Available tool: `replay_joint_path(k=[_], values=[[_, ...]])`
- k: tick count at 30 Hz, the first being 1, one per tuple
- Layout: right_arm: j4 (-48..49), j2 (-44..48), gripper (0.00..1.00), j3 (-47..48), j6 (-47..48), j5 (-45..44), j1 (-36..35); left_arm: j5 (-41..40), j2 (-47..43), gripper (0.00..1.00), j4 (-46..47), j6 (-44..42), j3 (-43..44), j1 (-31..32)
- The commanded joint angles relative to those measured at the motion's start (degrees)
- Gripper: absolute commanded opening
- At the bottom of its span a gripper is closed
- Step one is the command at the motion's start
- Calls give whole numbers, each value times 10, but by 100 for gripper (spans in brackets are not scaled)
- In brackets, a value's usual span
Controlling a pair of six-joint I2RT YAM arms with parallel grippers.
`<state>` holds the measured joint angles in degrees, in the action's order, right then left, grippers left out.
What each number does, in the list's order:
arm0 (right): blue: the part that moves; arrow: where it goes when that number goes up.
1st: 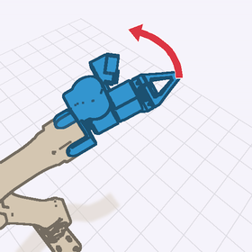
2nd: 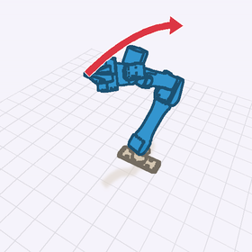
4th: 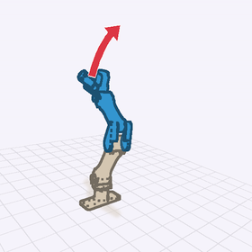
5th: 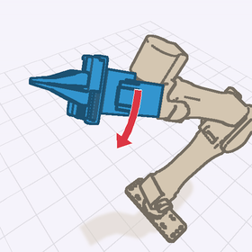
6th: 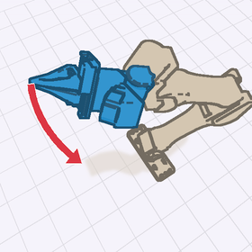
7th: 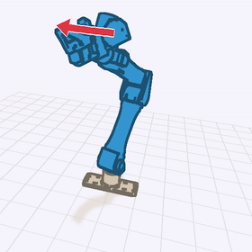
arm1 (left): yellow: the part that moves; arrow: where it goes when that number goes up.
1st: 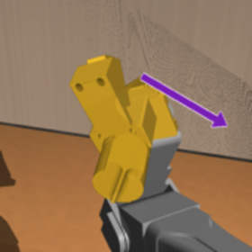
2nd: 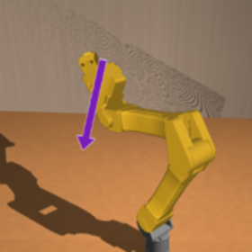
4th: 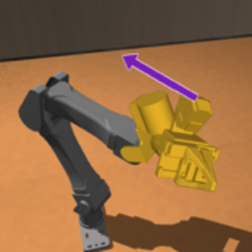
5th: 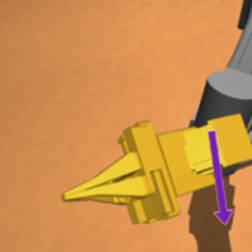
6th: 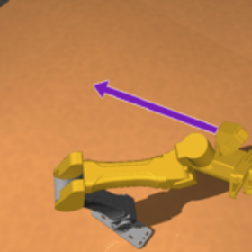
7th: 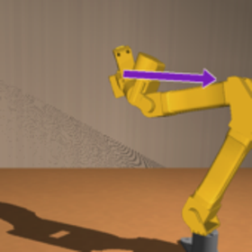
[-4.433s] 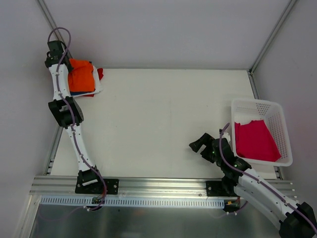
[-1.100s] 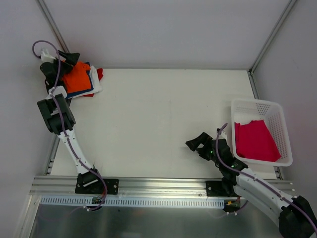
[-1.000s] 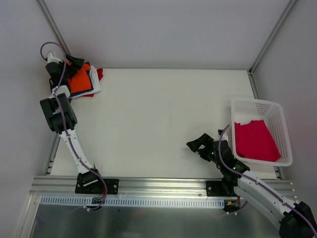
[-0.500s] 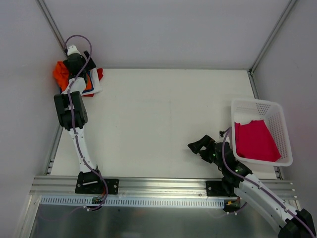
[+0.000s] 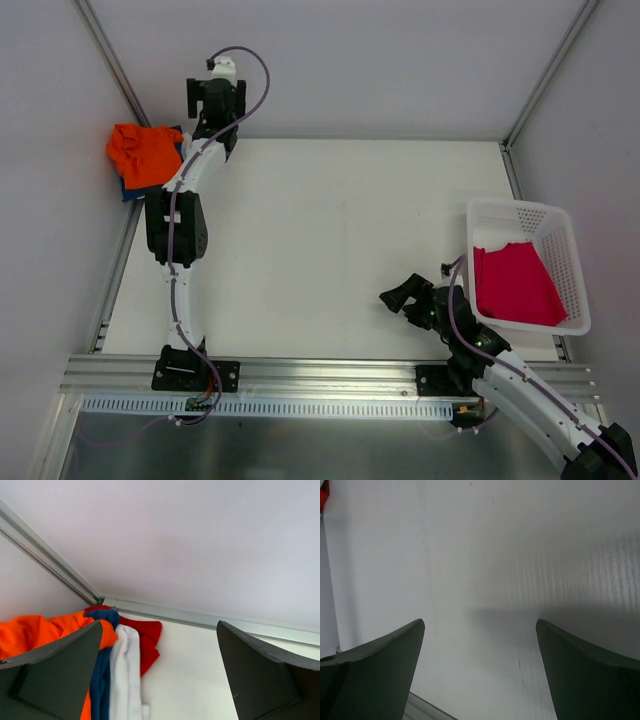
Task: Fold and stack the t-shirts
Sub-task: Neatly place the folded tshirt to the corner
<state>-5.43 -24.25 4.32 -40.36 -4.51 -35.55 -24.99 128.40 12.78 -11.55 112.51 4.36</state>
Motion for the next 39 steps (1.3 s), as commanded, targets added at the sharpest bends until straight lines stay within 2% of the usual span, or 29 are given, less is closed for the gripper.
replay_joint_path(k=[1,3,6,7,10,12,15,16,18,19,23,26,27,30,31,34,36,37,38,39], values=[[-134,6,100,47,41,-23,-1,-129,-81,99,-92,-37,93,49],[-154,-14,100,73,62,-20,-1,-137,-108,99,-212,13,104,61],[-172,-60,99,127,87,-1,-1,-128,-197,99,-295,63,44,84],[-182,-73,100,147,90,5,-3,-126,-259,99,-303,82,-16,93],[-200,-105,100,169,90,2,-12,-81,-352,99,-339,107,-136,94],[-211,-111,99,175,85,-5,-16,-54,-428,99,-367,132,-182,94],[-225,-112,100,184,81,16,-20,-75,-514,99,-415,141,-270,99],[-233,-113,100,188,87,24,-22,-82,-568,99,-416,152,-326,101],[-244,-110,99,199,91,35,-33,-92,-613,99,-434,176,-376,100],[-263,-102,100,204,88,27,-36,-100,-642,99,-473,201,-386,101],[-293,-85,99,221,106,11,-46,-110,-687,99,-538,229,-429,100],[-315,-116,99,260,135,10,-47,-57,-717,99,-572,260,-450,100],[-324,-129,99,284,158,7,-52,-3,-728,99,-572,272,-463,100],[-346,-190,99,331,214,-15,-70,53,-782,99,-571,290,-491,100],[-363,-209,100,372,229,-12,-72,77,-815,99,-570,290,-500,100],[-381,-292,99,447,297,38,-85,79,-868,99,-569,276,-535,99],[-410,-377,99,570,332,64,-103,61,-883,99,-568,270,-562,100],[-476,-411,99,627,372,37,-114,48,-895,99,-568,274,-571,100],[-524,-450,99,766,390,-5,-137,46,-899,99,-568,275,-578,100],[-618,-530,100,842,403,-46,-147,45,-908,99,-566,282,-590,100]])
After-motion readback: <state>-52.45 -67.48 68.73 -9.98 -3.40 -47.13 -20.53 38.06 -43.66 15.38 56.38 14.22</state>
